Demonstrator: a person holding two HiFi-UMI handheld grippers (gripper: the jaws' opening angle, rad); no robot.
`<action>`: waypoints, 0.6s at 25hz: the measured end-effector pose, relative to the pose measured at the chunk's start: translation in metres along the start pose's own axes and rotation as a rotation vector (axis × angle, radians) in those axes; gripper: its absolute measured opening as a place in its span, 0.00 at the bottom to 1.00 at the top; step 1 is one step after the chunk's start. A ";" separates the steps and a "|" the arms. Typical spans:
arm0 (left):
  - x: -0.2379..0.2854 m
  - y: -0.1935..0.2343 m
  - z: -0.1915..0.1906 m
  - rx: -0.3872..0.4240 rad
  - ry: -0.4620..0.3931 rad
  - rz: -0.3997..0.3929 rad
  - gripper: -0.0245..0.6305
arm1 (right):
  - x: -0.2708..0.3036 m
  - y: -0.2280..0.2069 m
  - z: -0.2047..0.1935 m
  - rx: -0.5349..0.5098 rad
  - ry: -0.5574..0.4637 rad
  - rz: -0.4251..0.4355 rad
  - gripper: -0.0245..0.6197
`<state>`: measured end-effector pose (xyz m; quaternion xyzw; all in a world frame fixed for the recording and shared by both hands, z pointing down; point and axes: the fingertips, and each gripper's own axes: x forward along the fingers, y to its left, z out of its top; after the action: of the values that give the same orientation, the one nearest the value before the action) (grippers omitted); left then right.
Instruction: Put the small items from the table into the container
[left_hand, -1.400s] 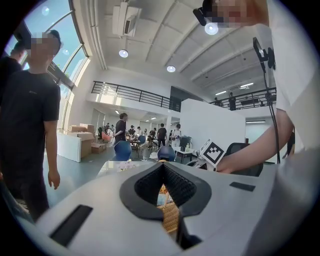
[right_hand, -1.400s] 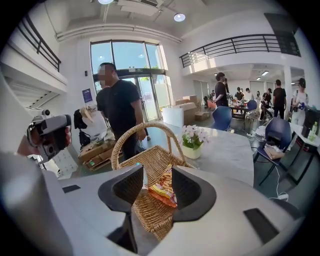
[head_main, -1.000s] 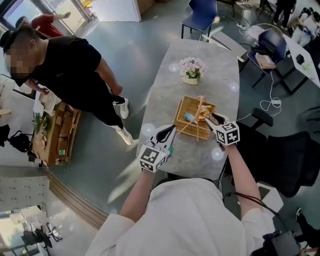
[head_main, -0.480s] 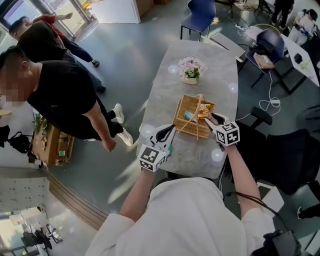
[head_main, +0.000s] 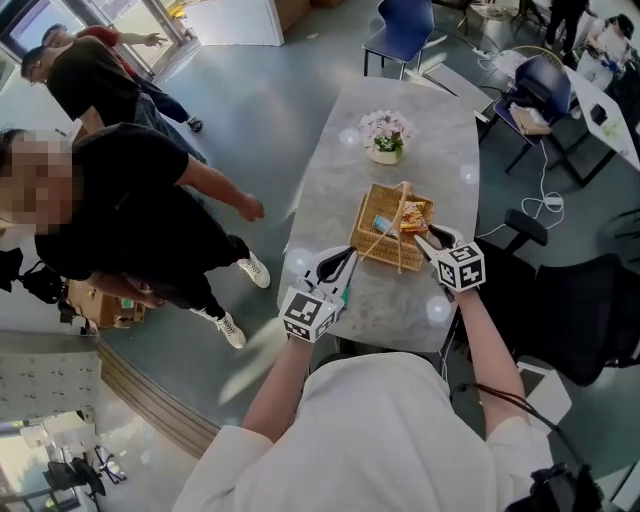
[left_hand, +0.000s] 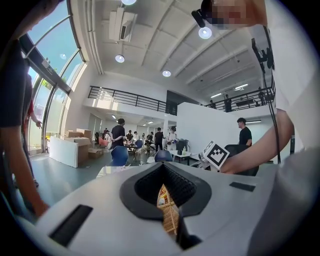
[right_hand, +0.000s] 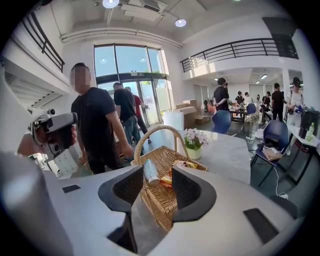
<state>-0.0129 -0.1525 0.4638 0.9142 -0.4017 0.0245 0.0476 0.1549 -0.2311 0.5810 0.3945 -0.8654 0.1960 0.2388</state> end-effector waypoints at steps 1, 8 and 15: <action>-0.001 0.000 -0.001 -0.002 -0.002 0.000 0.05 | 0.000 0.001 -0.001 -0.001 0.001 0.000 0.32; -0.018 0.002 -0.008 -0.028 -0.006 0.025 0.05 | -0.005 0.027 0.002 0.012 -0.011 0.036 0.32; -0.033 0.013 -0.020 -0.058 0.009 0.052 0.05 | 0.004 0.063 0.000 0.018 -0.002 0.096 0.32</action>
<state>-0.0444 -0.1348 0.4823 0.9015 -0.4258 0.0182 0.0754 0.1041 -0.1951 0.5742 0.3547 -0.8819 0.2144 0.2248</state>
